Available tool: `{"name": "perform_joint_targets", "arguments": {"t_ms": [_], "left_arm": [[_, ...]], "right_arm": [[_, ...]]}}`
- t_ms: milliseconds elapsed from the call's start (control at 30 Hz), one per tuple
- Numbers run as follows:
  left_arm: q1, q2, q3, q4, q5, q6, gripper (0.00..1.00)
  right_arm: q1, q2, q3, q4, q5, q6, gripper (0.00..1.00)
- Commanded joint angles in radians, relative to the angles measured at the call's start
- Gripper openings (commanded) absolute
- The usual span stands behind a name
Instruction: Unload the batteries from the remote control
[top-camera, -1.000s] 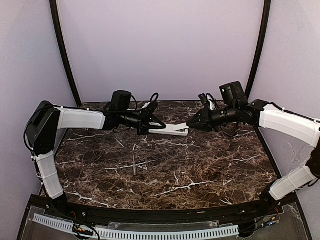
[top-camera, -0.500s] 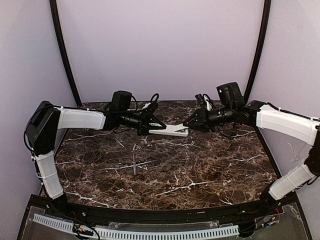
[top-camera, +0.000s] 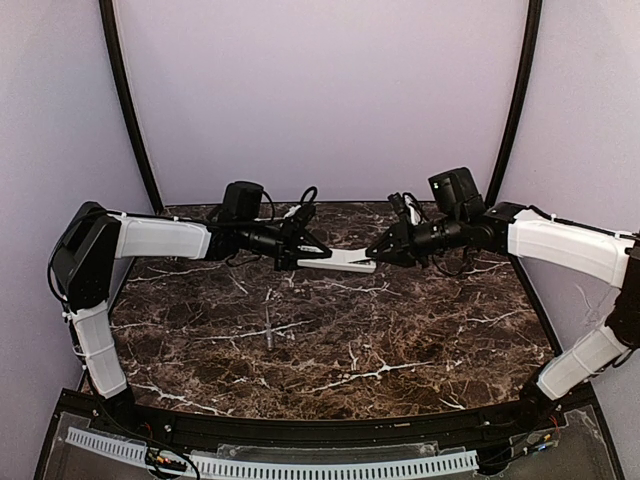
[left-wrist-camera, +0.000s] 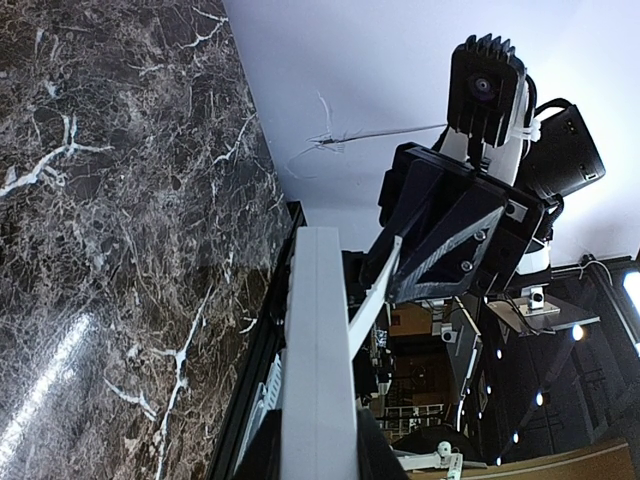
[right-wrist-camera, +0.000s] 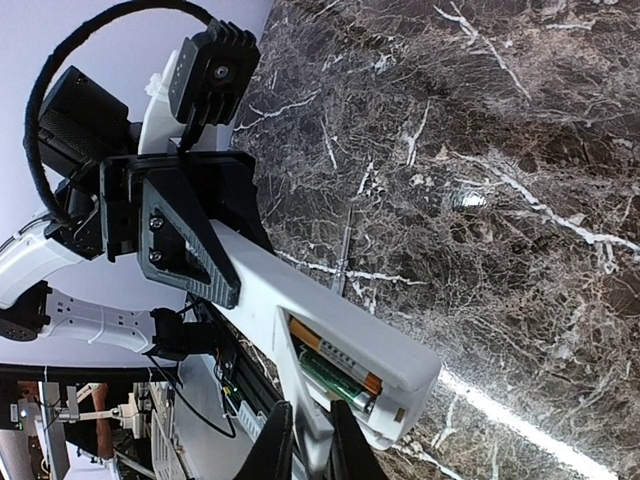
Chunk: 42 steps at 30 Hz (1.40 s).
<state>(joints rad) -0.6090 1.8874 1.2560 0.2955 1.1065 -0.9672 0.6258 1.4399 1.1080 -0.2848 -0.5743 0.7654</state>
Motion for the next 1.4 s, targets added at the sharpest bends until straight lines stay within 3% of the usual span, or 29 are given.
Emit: {"name": "perform_joint_targets", "arguments": {"t_ms": [0, 467, 1000, 1367], "left_arm": [[-0.002, -0.037, 0.023, 0.005, 0.014, 0.021, 0.0], [-0.003, -0.037, 0.023, 0.008, 0.018, 0.018, 0.0], [-0.003, -0.037, 0.023, 0.011, 0.02, 0.016, 0.0], [-0.003, -0.037, 0.017, 0.046, 0.032, -0.013, 0.01]], "right_arm": [[0.003, -0.014, 0.011, -0.007, 0.027, -0.008, 0.12], [-0.015, -0.063, -0.019, -0.018, 0.046, -0.011, 0.11], [-0.032, -0.088, -0.032, 0.013, 0.023, -0.014, 0.0], [-0.064, -0.133, -0.073, 0.013, 0.001, -0.009, 0.0]]}}
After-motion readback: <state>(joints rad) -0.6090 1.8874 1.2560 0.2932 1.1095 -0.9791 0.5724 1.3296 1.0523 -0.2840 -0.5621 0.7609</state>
